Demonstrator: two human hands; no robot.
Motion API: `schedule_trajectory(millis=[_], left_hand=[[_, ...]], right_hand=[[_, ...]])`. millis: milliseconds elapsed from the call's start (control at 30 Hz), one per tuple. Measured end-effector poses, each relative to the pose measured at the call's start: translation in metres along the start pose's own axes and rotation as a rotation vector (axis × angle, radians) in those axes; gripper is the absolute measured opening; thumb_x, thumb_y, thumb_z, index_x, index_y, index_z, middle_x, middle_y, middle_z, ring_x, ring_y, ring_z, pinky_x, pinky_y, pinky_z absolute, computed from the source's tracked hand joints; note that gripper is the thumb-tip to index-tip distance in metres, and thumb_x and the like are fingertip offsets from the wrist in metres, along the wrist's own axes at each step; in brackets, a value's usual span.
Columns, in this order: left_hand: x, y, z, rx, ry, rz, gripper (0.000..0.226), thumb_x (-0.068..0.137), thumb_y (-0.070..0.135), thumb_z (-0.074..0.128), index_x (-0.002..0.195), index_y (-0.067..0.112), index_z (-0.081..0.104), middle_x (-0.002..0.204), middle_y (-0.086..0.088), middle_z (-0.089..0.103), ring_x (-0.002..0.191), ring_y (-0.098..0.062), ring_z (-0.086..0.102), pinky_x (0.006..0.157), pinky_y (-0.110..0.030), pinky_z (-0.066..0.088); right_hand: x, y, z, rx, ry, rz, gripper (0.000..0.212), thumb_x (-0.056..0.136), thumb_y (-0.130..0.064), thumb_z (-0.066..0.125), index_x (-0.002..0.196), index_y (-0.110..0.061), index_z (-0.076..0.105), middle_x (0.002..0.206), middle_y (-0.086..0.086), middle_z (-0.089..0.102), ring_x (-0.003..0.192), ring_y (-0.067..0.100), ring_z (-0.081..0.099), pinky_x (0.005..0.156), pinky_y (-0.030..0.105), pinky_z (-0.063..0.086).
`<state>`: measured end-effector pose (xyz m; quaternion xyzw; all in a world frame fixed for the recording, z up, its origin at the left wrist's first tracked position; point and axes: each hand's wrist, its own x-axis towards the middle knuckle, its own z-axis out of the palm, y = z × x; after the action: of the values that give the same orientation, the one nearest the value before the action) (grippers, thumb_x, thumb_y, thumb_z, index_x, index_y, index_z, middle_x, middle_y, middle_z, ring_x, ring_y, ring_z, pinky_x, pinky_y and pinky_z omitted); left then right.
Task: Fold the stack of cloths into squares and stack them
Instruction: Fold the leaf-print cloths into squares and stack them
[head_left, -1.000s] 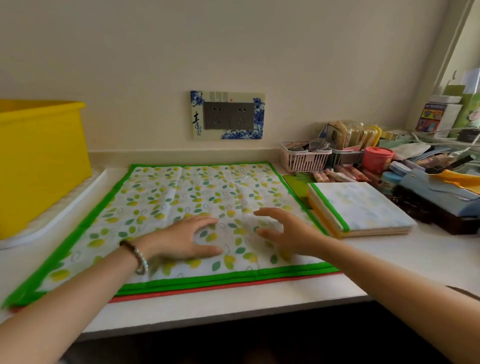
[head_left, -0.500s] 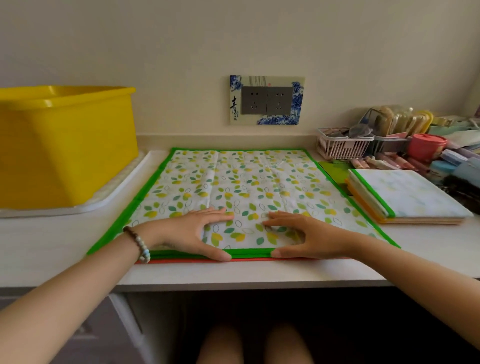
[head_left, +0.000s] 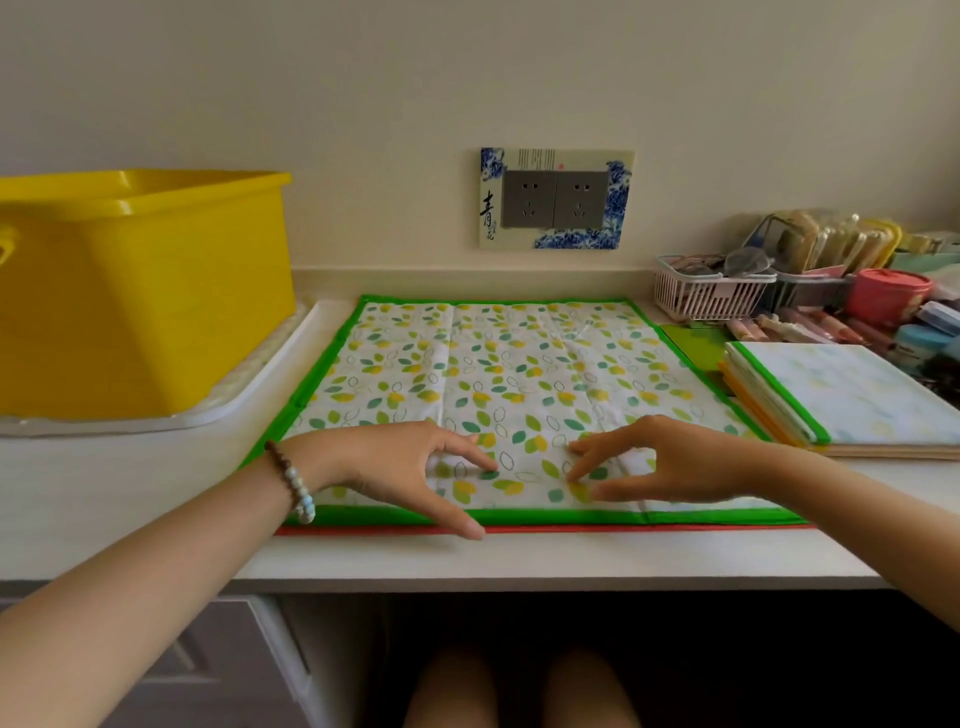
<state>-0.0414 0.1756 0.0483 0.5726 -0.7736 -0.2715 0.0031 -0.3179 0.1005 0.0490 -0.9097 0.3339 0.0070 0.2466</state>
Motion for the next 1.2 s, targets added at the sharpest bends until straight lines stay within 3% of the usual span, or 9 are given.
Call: schedule_trajectory(millis=[200, 467, 600, 700, 800, 900, 1000, 1100, 1200], left_hand=[[-0.002, -0.007, 0.004, -0.015, -0.002, 0.02, 0.069, 0.068, 0.06, 0.072, 0.129, 0.058, 0.04, 0.151, 0.03, 0.016, 0.141, 0.003, 0.012, 0.116, -0.03, 0.013], [-0.009, -0.009, -0.008, -0.154, 0.029, 0.027, 0.01, 0.082, 0.041, 0.067, 0.09, 0.037, 0.071, 0.128, 0.027, 0.054, 0.125, 0.008, 0.043, 0.116, -0.027, 0.023], [-0.015, -0.003, -0.029, -0.135, 0.031, -0.012, 0.017, 0.083, 0.043, 0.064, 0.087, 0.03, 0.074, 0.09, 0.021, 0.071, 0.088, 0.007, 0.061, 0.095, -0.026, 0.043], [-0.013, 0.001, -0.053, -0.106, 0.034, -0.048, 0.011, 0.086, 0.039, 0.062, 0.084, 0.032, 0.07, 0.059, 0.026, 0.062, 0.057, 0.014, 0.052, 0.074, -0.018, 0.036], [-0.004, 0.001, -0.077, -0.052, 0.193, -0.078, 0.008, 0.083, 0.039, 0.066, 0.083, 0.031, 0.069, 0.053, 0.023, 0.062, 0.05, 0.009, 0.05, 0.061, -0.013, 0.038], [0.012, -0.006, -0.094, 0.052, 0.435, -0.102, 0.012, 0.081, 0.039, 0.069, 0.088, 0.029, 0.072, 0.065, 0.015, 0.065, 0.063, -0.003, 0.055, 0.066, -0.025, 0.043], [0.027, -0.006, -0.091, 0.199, 0.614, -0.139, 0.039, 0.086, 0.039, 0.063, 0.123, 0.031, 0.059, 0.107, 0.009, 0.066, 0.096, -0.01, 0.057, 0.086, -0.027, 0.043], [0.039, -0.007, -0.076, 0.386, 0.689, -0.073, 0.058, 0.091, 0.05, 0.049, 0.143, 0.031, 0.033, 0.146, 0.008, 0.039, 0.134, -0.013, 0.033, 0.11, -0.03, 0.023], [0.052, -0.012, -0.06, 0.362, 0.623, -0.016, 0.058, 0.092, 0.056, 0.039, 0.145, 0.034, 0.03, 0.153, 0.01, 0.026, 0.141, -0.01, 0.02, 0.115, -0.03, 0.01]], right_hand=[[-0.006, 0.001, 0.008, 0.008, -0.049, -0.002, 0.056, 0.065, -0.06, 0.072, 0.117, -0.06, 0.051, 0.14, -0.041, 0.028, 0.133, -0.013, 0.023, 0.113, 0.023, 0.014], [-0.002, 0.001, -0.004, 0.046, -0.04, -0.001, 0.032, 0.074, -0.06, 0.055, 0.101, -0.048, 0.066, 0.129, -0.035, 0.048, 0.124, -0.015, 0.039, 0.114, 0.024, 0.022], [0.002, -0.004, -0.024, 0.079, -0.028, 0.008, 0.028, 0.075, -0.054, 0.055, 0.093, -0.04, 0.071, 0.095, -0.022, 0.07, 0.085, -0.009, 0.061, 0.085, 0.018, 0.047], [0.013, -0.011, -0.043, 0.048, 0.009, -0.036, 0.017, 0.083, -0.042, 0.059, 0.087, -0.032, 0.072, 0.082, -0.015, 0.072, 0.07, -0.004, 0.059, 0.07, 0.013, 0.044], [0.029, -0.012, -0.065, -0.043, 0.117, -0.012, 0.007, 0.084, -0.037, 0.063, 0.088, -0.032, 0.068, 0.079, -0.014, 0.073, 0.067, -0.003, 0.062, 0.069, 0.013, 0.047], [0.049, -0.01, -0.081, -0.201, 0.28, -0.001, 0.003, 0.084, -0.035, 0.066, 0.085, -0.032, 0.064, 0.082, -0.016, 0.068, 0.074, -0.004, 0.063, 0.072, 0.016, 0.046], [0.072, -0.001, -0.082, -0.238, 0.424, 0.012, 0.01, 0.085, -0.03, 0.066, 0.091, -0.023, 0.069, 0.09, -0.007, 0.069, 0.083, 0.01, 0.065, 0.08, 0.027, 0.051], [0.096, 0.013, -0.073, -0.242, 0.526, 0.041, 0.02, 0.087, -0.029, 0.063, 0.103, -0.017, 0.069, 0.103, -0.001, 0.069, 0.091, 0.017, 0.064, 0.087, 0.036, 0.052], [0.118, 0.029, -0.065, -0.176, 0.592, 0.055, 0.021, 0.088, -0.026, 0.063, 0.103, -0.013, 0.068, 0.103, 0.003, 0.069, 0.093, 0.021, 0.064, 0.086, 0.034, 0.051]])
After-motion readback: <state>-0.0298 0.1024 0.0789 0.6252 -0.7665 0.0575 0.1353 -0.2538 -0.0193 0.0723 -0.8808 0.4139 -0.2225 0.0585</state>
